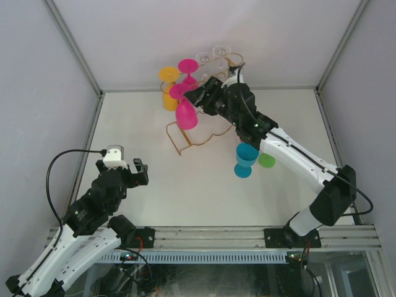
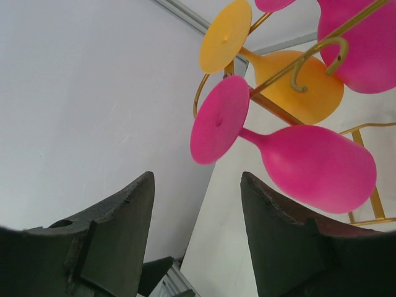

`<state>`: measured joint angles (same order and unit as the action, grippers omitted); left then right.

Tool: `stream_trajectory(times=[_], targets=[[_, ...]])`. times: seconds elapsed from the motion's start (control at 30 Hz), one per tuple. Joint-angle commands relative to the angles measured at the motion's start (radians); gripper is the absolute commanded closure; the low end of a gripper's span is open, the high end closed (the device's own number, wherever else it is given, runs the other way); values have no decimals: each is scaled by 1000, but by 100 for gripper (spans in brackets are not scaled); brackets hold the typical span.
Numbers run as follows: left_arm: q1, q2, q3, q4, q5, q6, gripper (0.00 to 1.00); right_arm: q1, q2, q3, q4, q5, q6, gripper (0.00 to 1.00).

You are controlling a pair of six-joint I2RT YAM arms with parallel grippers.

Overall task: Take the wine glass off the wine glass rack
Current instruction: Pick up the wine glass from the wine rack.

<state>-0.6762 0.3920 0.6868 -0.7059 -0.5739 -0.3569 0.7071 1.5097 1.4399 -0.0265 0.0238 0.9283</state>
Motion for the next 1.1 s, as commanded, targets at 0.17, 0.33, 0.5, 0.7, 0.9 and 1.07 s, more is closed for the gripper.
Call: stream_trajectory(times=[0.17,0.33,0.5,0.7,0.9,1.07], targets=[[6,5,13,23,-3,-5,0,-20,75,103,20,32,55,43],[6,13,13,23,0,-3,0,-35,101,105,58,29,97,44],[6,13,11,25,5,-1,0,-56,114,93,65,35,145,46],[6,16,13,25,5,1,0,-74,130,85,99,-5,201,50],[6,14,10,25,5,1,0,-86,148,88,115,-24,237,56],[6,13,11,24,5,1,0,-86,157,91,110,-34,241,59]])
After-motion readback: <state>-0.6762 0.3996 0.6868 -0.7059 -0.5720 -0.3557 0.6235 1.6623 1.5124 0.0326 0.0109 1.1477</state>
